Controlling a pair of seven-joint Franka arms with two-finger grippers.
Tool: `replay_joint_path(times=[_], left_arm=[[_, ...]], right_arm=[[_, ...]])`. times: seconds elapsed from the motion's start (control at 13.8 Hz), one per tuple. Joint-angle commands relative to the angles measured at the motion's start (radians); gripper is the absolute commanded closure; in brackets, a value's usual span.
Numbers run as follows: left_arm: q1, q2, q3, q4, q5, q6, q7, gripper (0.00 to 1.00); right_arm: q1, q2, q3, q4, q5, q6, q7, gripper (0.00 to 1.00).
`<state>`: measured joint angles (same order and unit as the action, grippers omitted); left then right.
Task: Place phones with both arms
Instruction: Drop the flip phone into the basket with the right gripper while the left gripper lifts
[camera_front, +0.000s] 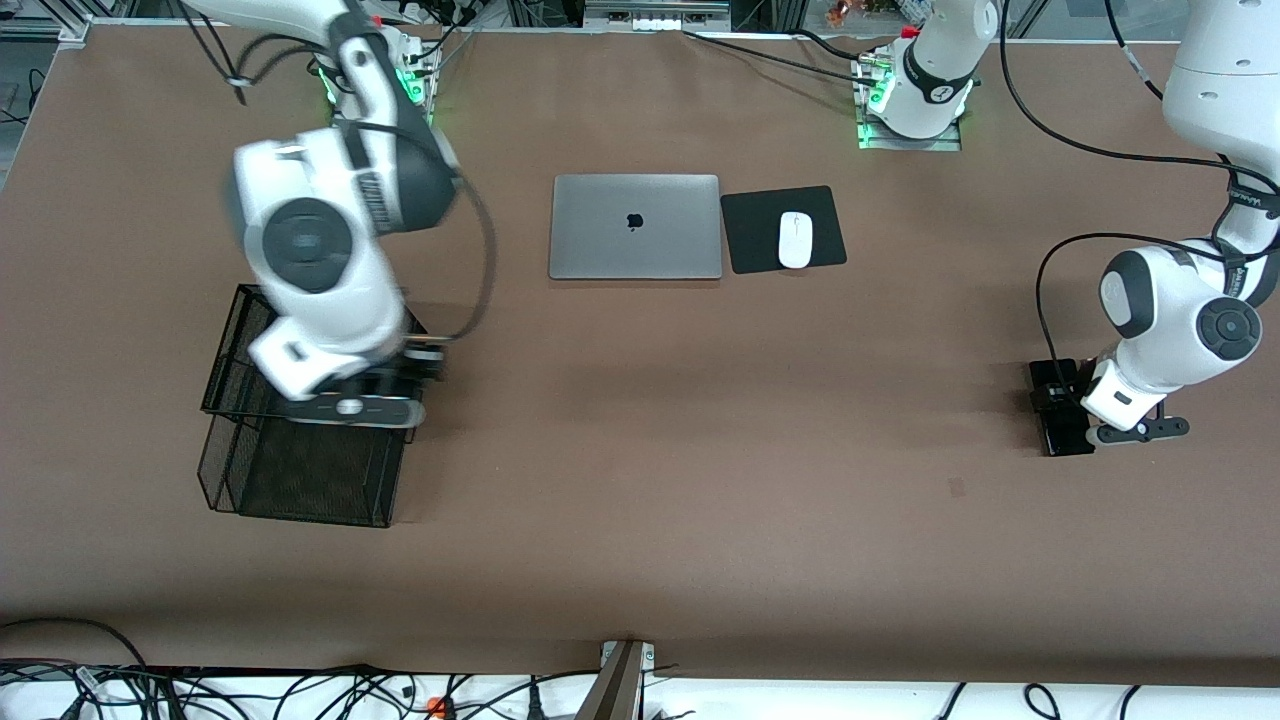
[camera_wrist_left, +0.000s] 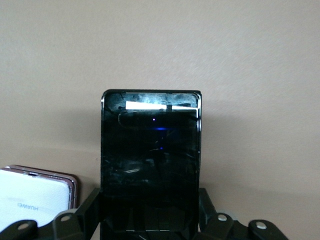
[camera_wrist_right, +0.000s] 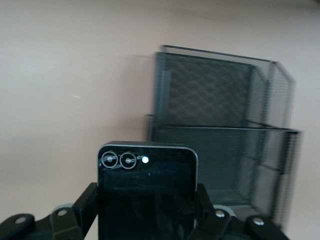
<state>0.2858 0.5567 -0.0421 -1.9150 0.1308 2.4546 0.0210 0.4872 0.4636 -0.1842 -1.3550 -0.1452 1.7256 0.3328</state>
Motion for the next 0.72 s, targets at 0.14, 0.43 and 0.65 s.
replay_joint_path(times=[0.14, 0.43, 0.65], left_arm=[[-0.089, 0.008, -0.022, 0.158, -0.020, -0.179, -0.055, 1.00], [-0.276, 0.011, -0.022, 0.264, -0.022, -0.334, -0.186, 1.00], [-0.442, 0.032, -0.022, 0.292, -0.080, -0.335, -0.364, 1.00]], right_arm=[[0.005, -0.178, -0.190, -0.333, 0.110, 0.118, -0.269, 0.96], [0.005, -0.255, -0.238, -0.579, 0.110, 0.365, -0.297, 0.96], [0.004, -0.241, -0.288, -0.644, 0.130, 0.471, -0.373, 0.96]])
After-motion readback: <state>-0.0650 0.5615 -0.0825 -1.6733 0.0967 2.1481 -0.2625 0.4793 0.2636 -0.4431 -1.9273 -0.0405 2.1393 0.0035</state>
